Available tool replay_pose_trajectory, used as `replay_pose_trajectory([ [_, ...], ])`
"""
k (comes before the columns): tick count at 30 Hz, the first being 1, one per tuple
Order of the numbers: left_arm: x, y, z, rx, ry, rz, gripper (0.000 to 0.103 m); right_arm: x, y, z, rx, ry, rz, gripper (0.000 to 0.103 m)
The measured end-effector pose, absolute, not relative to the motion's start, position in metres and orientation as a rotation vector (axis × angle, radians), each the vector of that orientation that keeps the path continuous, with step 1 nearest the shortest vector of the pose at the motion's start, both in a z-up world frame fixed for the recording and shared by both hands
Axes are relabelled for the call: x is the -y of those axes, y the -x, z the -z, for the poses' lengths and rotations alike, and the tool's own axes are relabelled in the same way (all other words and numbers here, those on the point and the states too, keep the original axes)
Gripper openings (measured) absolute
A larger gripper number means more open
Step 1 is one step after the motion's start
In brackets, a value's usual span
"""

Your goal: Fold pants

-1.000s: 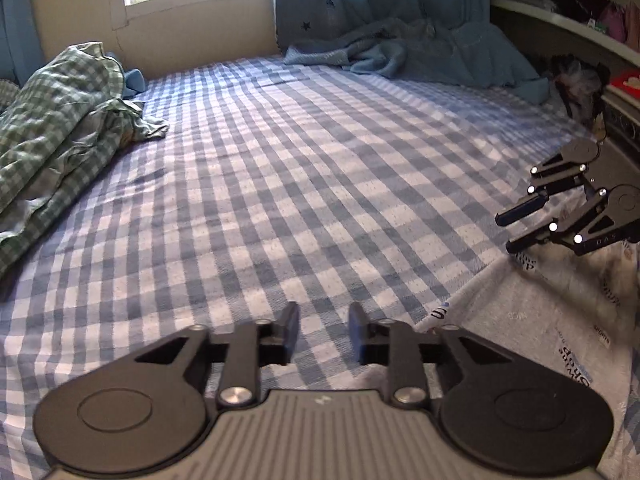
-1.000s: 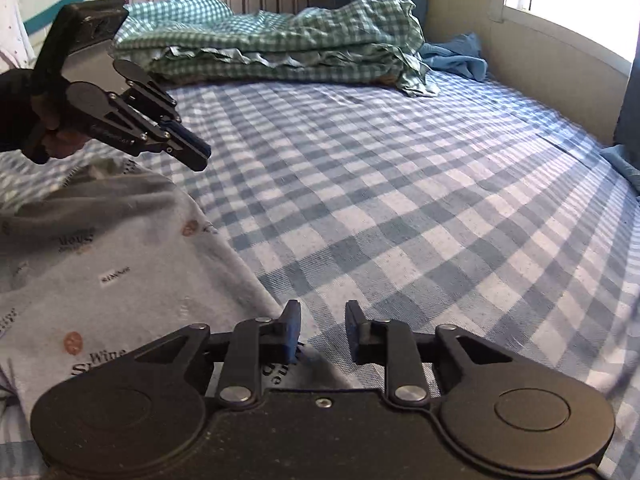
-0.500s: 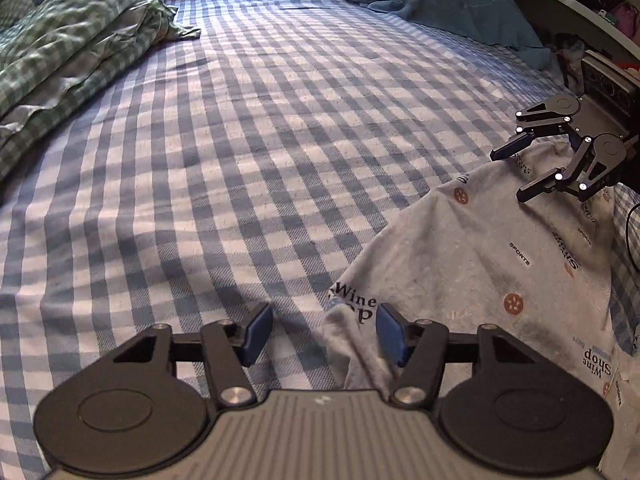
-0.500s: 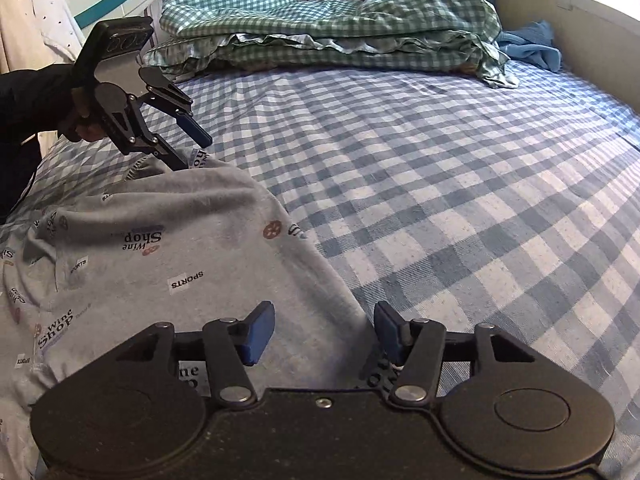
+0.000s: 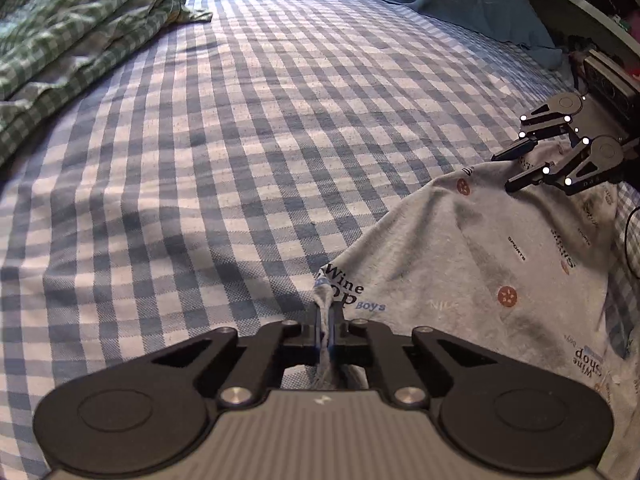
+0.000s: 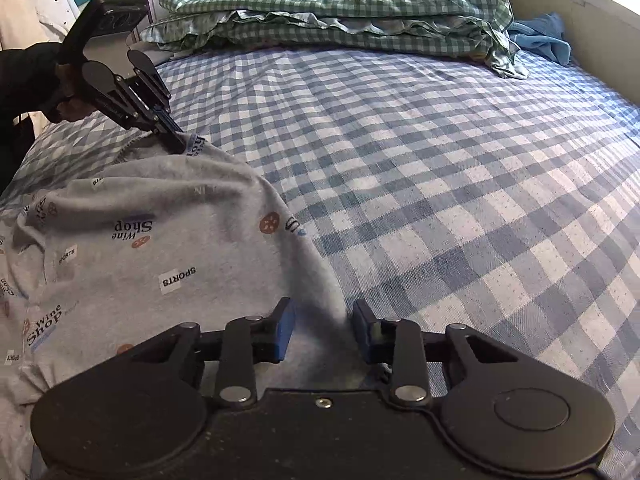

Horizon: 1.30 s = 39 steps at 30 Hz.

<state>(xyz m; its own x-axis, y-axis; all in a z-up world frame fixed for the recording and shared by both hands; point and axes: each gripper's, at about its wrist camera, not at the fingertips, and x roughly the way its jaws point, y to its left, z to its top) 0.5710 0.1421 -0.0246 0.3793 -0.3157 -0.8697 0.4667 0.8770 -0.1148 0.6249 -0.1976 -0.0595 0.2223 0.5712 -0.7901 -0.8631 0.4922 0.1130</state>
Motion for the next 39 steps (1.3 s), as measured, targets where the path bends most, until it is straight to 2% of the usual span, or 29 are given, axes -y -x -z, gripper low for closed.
replay_pose_trajectory([
  [3,-0.135,-0.567,0.019,-1.025,-0.230,0.446,0.003,0.197,-0.627,0.062,-0.907,0.387,-1.008,0.034],
  [4,-0.135,-0.565,0.016,-1.010,-0.239,0.434,0.003,0.193,-0.626,0.062,-0.900,0.397,-0.997,0.027],
  [5,-0.133,-0.561,0.013,-0.997,-0.249,0.425,0.003,0.191,-0.623,0.061,-0.893,0.403,-0.990,0.009],
  [6,-0.131,-0.557,0.010,-0.980,-0.270,0.418,0.003,0.189,-0.620,0.060,-0.886,0.409,-0.987,0.003],
  [9,-0.122,-0.543,0.000,-0.895,-0.318,0.406,0.003,0.189,-0.606,0.054,-0.838,0.433,-0.942,0.001],
  [15,-0.105,-0.490,-0.026,-0.672,-0.422,0.390,0.003,0.199,-0.546,0.017,-0.612,0.445,-0.724,0.000],
  [23,-0.084,-0.393,-0.058,-0.391,-0.590,0.422,0.003,0.201,-0.410,-0.024,-0.380,0.549,-0.580,0.000],
  [31,-0.083,-0.282,-0.053,-0.199,-0.767,0.495,0.003,0.202,-0.285,-0.032,-0.349,0.547,-0.530,0.000],
  [39,-0.082,-0.207,-0.003,-0.176,-0.878,0.553,0.003,0.181,-0.177,-0.009,-0.391,0.634,-0.532,0.000],
])
